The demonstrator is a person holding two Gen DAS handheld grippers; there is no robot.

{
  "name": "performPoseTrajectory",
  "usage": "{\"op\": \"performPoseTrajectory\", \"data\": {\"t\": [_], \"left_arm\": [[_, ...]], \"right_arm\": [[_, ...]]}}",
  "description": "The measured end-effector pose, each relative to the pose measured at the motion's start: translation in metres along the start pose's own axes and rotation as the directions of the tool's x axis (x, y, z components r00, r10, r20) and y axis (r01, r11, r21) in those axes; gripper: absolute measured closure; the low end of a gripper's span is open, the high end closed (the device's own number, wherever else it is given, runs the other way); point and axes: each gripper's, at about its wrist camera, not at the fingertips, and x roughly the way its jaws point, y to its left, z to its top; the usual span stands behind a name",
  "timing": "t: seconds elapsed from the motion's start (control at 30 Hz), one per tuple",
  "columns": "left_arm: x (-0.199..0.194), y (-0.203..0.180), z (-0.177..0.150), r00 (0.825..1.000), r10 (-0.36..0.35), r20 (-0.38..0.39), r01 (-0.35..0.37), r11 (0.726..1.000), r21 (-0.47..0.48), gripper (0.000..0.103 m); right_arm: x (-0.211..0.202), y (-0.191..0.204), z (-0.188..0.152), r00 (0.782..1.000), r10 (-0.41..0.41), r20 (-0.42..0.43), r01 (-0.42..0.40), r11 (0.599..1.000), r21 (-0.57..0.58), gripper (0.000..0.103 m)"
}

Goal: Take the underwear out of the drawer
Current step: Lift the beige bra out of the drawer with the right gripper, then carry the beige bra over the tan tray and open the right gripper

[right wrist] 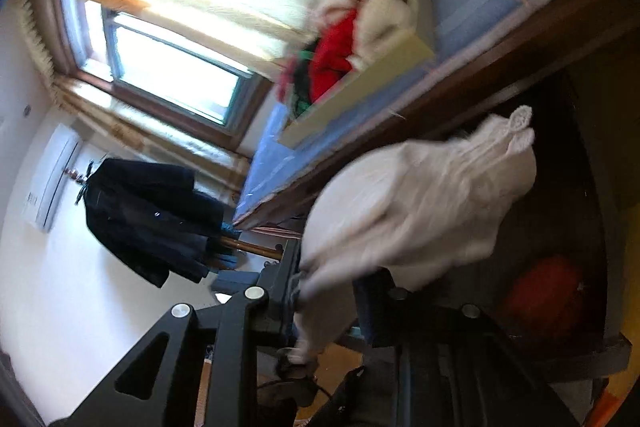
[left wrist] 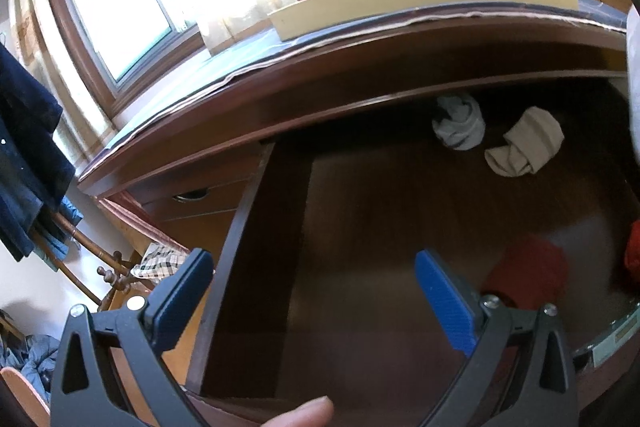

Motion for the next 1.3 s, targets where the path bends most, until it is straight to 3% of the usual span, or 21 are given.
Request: {"op": "performPoseTrajectory", "data": {"t": [0.1, 0.33, 0.5, 0.83, 0.97, 1.13, 1.3], "left_arm": [[0.000, -0.001, 0.000, 1.000, -0.007, -0.007, 0.007, 1.000, 0.002, 0.001], [-0.004, -0.002, -0.002, 1.000, -0.014, 0.011, 0.014, 1.000, 0.023, 0.000], [-0.006, -0.002, -0.002, 1.000, 0.000, 0.025, -0.001, 1.000, 0.026, 0.000], [-0.006, -0.002, -0.002, 1.000, 0.017, 0.021, -0.018, 0.999, 0.031, 0.001], [-0.005, -0.002, -0.001, 1.000, 0.018, 0.022, -0.019, 0.999, 0.030, 0.001], [-0.005, -0.002, -0.001, 0.999, 0.022, 0.024, -0.022, 0.999, 0.029, 0.000], [-0.005, -0.002, -0.001, 1.000, 0.021, 0.023, -0.022, 0.999, 0.029, 0.000]], "right_arm": [[-0.002, 0.016, 0.004, 1.000, -0.003, 0.014, 0.004, 0.999, -0.050, 0.078], [0.009, -0.004, -0.001, 0.999, -0.052, 0.005, 0.051, 0.999, 0.014, 0.083], [0.000, 0.009, -0.001, 0.999, -0.044, 0.022, 0.045, 0.998, -0.032, 0.084], [-0.015, 0.055, 0.026, 0.989, 0.142, 0.029, -0.140, 0.987, -0.079, 0.084], [-0.016, 0.078, 0.043, 0.984, 0.170, 0.043, -0.163, 0.977, -0.139, 0.084], [-0.003, 0.111, 0.078, 0.979, 0.201, 0.045, -0.187, 0.959, -0.215, 0.084], [0.037, 0.130, 0.130, 0.951, 0.309, 0.028, -0.296, 0.932, -0.210, 0.084]]}}
